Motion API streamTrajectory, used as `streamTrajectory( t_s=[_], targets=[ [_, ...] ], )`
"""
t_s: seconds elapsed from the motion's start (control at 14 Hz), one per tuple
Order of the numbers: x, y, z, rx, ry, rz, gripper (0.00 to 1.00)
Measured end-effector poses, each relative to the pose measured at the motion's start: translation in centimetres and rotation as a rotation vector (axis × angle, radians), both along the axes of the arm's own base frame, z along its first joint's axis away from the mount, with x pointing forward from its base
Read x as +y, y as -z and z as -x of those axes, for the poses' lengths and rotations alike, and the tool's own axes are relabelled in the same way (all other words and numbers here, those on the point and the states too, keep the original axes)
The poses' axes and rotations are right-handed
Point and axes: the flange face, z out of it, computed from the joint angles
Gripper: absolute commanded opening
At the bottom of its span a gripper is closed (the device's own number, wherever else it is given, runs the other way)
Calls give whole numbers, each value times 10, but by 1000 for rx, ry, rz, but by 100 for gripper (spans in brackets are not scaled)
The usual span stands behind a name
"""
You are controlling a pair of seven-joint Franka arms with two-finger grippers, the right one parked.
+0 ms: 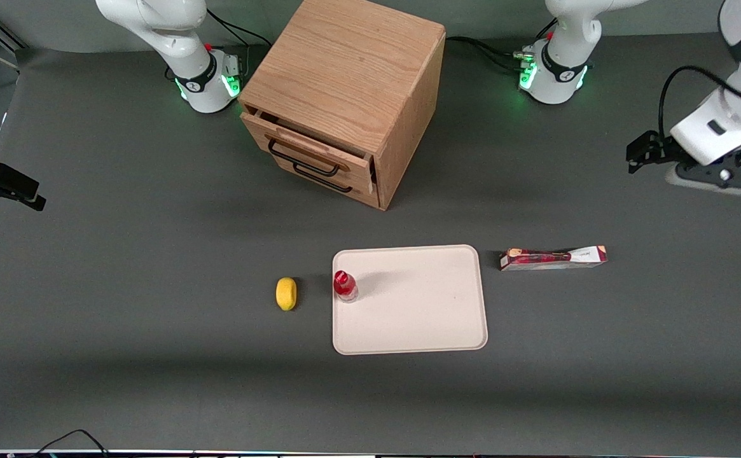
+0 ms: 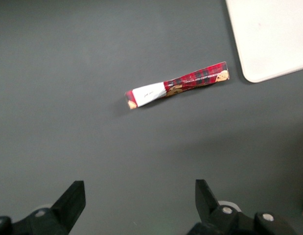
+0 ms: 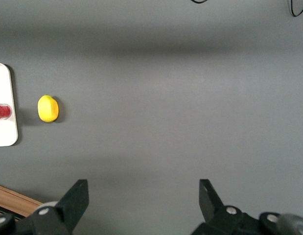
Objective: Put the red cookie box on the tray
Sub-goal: 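Move the open left gripper down over the red tartan shortbread box, then close the left gripper on the end of the shortbread box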
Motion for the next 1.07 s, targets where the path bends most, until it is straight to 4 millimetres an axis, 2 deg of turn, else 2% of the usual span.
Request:
streamTrajectory(
  t_s=[0.29,0.5,0.71,0.93,1.07],
  targets=[
    [-2,59,-40,-12,325,23,100],
    [-24,105,-63,-18,579,-6,100],
    [-47,155,-74,13,795,20,100],
    [-53,195,-83,21,971,40,100],
    [-52,218,-86,34,1012,53,100]
  ],
)
